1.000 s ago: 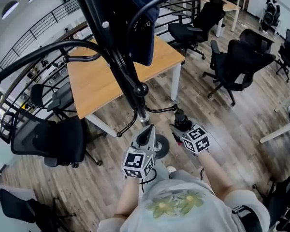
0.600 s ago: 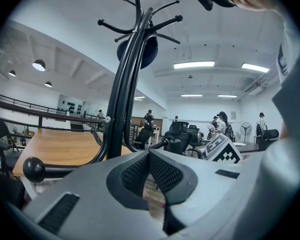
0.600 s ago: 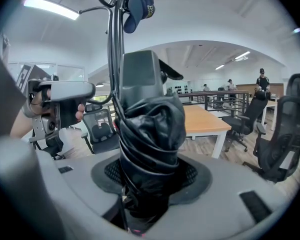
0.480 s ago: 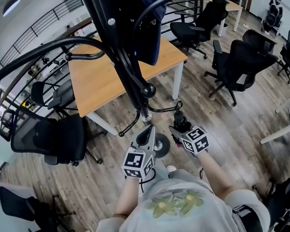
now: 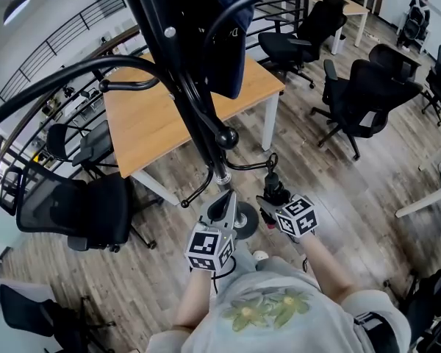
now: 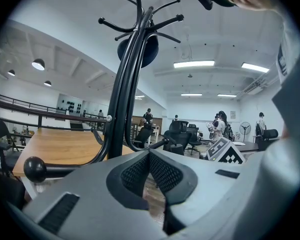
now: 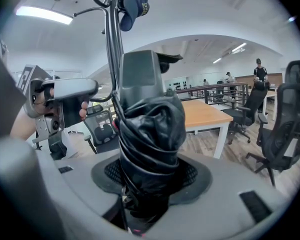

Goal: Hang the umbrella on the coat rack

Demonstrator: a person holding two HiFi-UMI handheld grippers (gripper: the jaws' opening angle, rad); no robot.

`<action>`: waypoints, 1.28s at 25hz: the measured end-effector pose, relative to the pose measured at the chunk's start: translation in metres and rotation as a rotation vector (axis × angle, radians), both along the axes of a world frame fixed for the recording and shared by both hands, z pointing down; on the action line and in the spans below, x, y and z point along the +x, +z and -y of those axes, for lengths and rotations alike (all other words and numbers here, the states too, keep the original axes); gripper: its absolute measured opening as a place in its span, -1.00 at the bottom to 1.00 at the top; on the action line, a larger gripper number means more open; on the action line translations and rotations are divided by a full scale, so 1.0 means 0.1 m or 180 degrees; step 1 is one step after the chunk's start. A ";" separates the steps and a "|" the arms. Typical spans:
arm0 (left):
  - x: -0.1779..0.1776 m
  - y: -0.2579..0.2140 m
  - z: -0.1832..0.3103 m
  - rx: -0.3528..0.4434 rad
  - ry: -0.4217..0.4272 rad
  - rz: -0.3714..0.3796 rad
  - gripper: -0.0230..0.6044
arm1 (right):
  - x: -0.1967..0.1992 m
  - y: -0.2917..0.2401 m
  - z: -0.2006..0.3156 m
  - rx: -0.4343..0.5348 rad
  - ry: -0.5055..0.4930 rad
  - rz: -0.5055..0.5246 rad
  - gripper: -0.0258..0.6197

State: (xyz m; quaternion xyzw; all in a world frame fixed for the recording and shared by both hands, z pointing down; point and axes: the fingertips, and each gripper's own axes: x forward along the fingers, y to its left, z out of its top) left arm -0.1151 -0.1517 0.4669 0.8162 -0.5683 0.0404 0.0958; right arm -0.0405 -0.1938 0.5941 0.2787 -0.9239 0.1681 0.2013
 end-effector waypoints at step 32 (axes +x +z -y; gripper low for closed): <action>0.03 0.09 -0.09 -0.0040 -0.0107 0.0008 -0.89 | -0.22 0.03 0.00 0.0024 -0.0269 0.0005 -0.25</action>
